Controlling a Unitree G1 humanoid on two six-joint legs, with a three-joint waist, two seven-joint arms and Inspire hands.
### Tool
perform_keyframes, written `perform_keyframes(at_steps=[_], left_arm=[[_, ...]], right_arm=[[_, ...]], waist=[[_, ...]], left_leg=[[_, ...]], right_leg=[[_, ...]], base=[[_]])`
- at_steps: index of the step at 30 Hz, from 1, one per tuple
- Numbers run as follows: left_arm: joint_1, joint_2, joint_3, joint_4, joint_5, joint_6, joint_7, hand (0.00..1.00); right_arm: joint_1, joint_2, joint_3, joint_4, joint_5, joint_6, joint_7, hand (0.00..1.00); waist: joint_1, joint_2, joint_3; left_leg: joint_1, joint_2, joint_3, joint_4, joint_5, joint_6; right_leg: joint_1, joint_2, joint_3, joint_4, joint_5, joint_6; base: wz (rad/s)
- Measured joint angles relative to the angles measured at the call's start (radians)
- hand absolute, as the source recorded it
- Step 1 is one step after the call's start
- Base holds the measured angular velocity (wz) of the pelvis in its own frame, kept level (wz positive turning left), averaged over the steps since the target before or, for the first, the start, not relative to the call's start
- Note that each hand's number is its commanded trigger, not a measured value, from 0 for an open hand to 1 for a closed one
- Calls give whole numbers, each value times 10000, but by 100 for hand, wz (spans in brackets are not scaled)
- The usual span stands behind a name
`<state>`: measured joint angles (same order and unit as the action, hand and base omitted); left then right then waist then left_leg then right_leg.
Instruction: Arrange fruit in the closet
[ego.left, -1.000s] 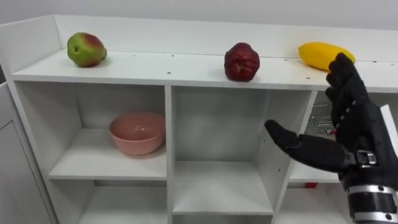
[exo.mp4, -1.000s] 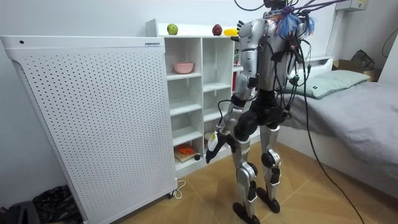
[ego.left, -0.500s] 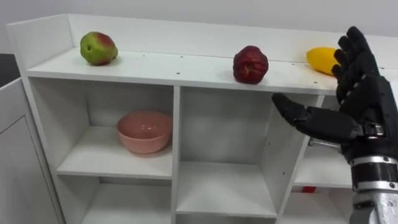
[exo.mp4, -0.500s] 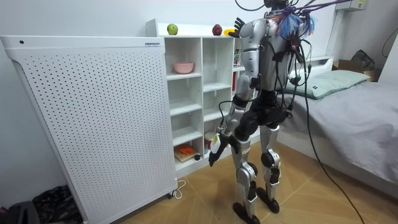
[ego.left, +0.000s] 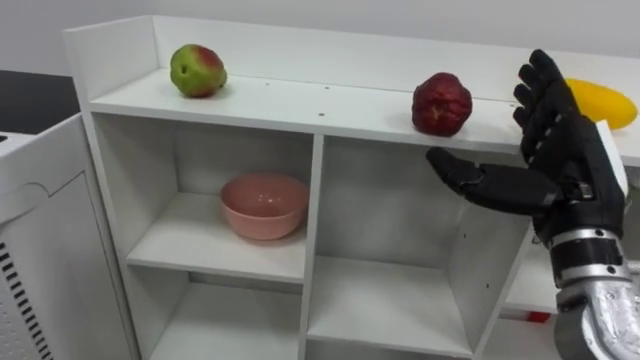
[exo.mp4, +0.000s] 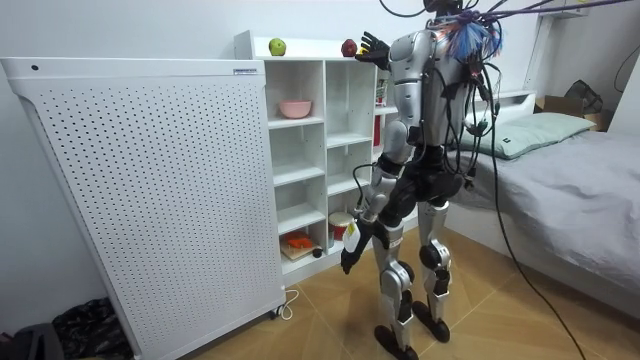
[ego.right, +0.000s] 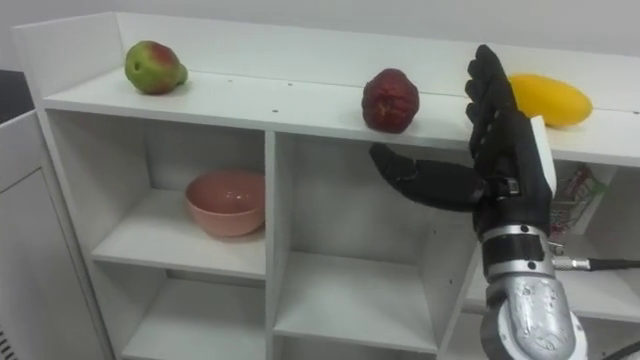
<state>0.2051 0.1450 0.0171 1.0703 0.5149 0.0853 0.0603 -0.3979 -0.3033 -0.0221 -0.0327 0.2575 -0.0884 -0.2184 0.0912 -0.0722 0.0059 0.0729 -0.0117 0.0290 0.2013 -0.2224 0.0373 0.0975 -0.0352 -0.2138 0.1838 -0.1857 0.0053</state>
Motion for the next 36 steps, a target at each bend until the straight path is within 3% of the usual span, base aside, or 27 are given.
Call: perform_keyframes(at_steps=[10,22,30,36], left_arm=[[-51,26,0,-132,36,49,-227,0],[5,72,195,-406,402,100,-347,0],[14,97,192,-428,478,183,-345,0],[101,154,185,-609,470,205,-292,0]], right_arm=[[-826,-53,14,150,-22,240,351,0],[-950,-270,4,654,-97,261,694,0],[-950,-498,6,997,-96,384,696,0],[-950,-511,25,1190,-64,461,674,0]], waist=[[14,-44,-3],[75,-45,-21],[187,-83,-89],[271,-192,-77]], left_leg=[[-120,41,5,46,12,-17],[-155,8,-7,58,14,-18],[-153,8,-11,107,16,-17],[-105,17,-8,120,16,-17]], right_leg=[[-103,4,-63,5,1,-2],[-133,1,-74,1,1,-2],[-111,-9,-85,11,1,-2],[-48,-13,-86,15,1,-2]], base=[[0],[0],[0],[0]])
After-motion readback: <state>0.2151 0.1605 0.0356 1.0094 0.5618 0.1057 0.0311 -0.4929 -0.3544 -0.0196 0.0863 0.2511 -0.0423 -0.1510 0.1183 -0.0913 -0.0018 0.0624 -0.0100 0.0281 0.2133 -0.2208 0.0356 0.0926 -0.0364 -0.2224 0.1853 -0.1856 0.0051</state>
